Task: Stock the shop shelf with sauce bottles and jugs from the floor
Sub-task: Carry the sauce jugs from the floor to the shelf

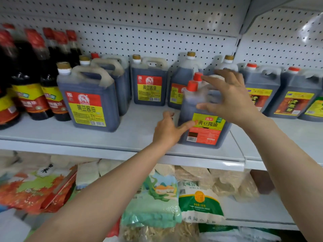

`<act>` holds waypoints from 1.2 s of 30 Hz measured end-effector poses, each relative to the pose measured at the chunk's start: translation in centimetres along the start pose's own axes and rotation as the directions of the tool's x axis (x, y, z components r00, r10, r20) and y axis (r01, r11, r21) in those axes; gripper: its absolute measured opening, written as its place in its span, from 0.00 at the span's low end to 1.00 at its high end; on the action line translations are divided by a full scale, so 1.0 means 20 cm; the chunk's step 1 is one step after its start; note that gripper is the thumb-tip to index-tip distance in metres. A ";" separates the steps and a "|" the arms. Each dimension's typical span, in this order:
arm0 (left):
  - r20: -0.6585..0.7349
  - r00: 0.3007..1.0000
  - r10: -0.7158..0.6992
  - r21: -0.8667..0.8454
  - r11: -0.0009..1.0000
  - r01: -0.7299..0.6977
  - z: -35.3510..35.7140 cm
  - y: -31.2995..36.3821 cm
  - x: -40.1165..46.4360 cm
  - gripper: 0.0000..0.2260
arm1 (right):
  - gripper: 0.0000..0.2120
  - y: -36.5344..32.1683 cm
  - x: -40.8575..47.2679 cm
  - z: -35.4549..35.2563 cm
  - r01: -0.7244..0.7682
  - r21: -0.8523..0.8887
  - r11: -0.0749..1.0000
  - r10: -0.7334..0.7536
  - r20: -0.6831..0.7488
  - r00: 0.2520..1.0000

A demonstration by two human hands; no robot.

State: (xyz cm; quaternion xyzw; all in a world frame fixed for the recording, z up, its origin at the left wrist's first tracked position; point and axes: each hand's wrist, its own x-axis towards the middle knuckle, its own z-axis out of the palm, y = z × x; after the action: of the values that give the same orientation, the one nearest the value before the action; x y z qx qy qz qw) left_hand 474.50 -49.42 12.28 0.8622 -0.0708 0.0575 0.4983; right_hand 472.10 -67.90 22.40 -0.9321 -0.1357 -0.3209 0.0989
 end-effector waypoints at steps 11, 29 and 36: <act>-0.655 0.735 0.175 0.013 0.975 -0.221 -0.89 -0.41 0.02 0.29 | 0.25 -0.85 0.62 0.47 0.057 0.424 0.904 -0.084 0.046 0.995; -0.385 0.921 -0.052 0.282 0.944 0.171 -1.20 -0.50 0.26 0.44 | 0.11 -1.03 0.80 0.53 -0.156 0.372 0.915 0.077 0.217 0.973; -0.222 0.974 0.031 0.327 0.944 0.045 -0.88 -0.32 0.32 0.43 | 0.11 -0.74 0.71 0.33 -0.279 0.216 0.936 0.213 0.282 0.935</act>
State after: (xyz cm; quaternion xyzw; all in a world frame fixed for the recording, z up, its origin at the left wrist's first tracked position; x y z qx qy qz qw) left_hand 481.45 -31.40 16.56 0.9217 -0.0002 0.1637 0.3518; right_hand 481.91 -49.41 27.68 -0.9549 -0.0682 -0.1639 0.2379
